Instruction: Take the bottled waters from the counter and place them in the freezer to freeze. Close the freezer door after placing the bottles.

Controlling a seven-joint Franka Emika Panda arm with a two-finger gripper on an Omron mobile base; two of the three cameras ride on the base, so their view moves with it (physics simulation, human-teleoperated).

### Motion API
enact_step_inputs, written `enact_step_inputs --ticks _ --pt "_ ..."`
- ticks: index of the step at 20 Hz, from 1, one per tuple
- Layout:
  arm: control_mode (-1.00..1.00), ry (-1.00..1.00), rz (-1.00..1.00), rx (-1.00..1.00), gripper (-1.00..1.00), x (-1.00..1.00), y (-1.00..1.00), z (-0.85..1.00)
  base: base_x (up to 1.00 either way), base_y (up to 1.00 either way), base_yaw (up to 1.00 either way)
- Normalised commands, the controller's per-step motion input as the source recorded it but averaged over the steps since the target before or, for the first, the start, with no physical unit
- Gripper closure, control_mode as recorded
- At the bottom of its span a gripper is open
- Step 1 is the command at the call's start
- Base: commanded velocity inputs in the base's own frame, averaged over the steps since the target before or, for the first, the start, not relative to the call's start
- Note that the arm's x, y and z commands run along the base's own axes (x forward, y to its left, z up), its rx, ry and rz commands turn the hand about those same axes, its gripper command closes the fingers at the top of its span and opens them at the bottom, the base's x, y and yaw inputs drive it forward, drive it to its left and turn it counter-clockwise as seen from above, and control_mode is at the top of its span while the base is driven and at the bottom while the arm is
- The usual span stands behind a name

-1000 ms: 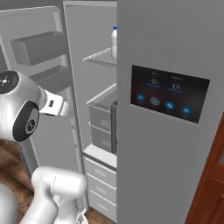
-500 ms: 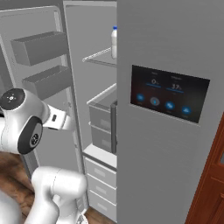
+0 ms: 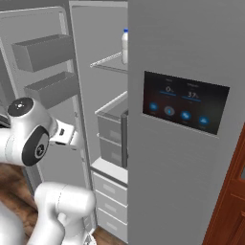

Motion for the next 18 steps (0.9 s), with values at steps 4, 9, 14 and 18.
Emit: enact_step_inputs --ticks 4,9,14,18 --pt "-1.00 0.03 0.00 0.00 -1.00 -0.03 0.00 -0.22 0.00 0.00 0.00" --pt "-1.00 0.00 0.00 0.00 -1.00 -0.04 0.00 -0.11 0.00 0.00 0.00" --pt "-1.00 0.00 0.00 0.00 -1.00 0.00 0.00 0.00 0.00 0.00 0.00" --pt "-1.00 0.00 0.00 0.00 -1.00 0.00 0.00 0.00 0.00 0.00 0.00"
